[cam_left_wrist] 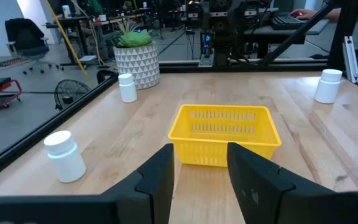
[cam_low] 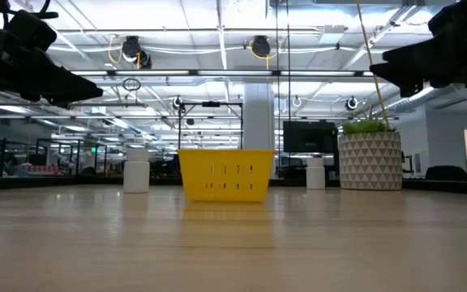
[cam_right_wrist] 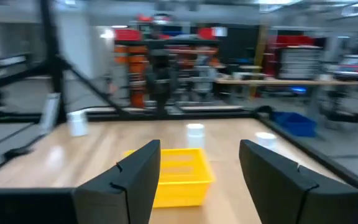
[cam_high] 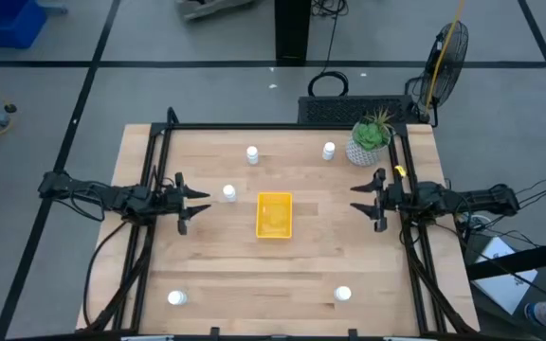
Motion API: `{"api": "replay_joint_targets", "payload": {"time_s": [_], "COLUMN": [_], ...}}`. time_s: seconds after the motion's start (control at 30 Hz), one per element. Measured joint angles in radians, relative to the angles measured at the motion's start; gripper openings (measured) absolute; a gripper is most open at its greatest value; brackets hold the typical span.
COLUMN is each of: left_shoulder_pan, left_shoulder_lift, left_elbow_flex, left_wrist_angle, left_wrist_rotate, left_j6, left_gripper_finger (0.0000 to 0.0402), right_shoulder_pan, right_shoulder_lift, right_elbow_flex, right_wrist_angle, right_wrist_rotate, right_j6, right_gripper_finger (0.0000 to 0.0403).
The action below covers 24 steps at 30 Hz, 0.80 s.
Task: Pick and place pill bottles into a basket
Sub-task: Put the white pill bottle into the yellow bin
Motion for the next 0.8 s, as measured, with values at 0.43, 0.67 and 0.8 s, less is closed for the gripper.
{"api": "replay_joint_targets", "payload": {"time_s": [0.43,0.67,0.8], "left_shoulder_pan": [0.000,0.000,0.000], "left_shoulder_lift": [0.000,0.000,0.000], "left_elbow_flex": [0.000,0.000,0.000], "left_wrist_angle": [-0.001,-0.002,-0.002], "left_wrist_rotate": [0.000,0.000,0.000], "left_j6": [0.001,0.002,0.002], "left_gripper_finger": [0.0152,0.0152,0.0152], "right_shoulder_pan": [-0.001,-0.021,-0.097], "right_shoulder_lift": [0.323,0.585,0.711], "right_elbow_flex": [0.198,0.613,0.879], "right_wrist_angle": [0.131,-0.141,-0.407], "right_wrist_rotate": [0.261,0.404,0.401], "right_j6": [-0.142,-0.189,-0.124], "right_gripper_finger": [0.0342,0.0329,0.0323]}}
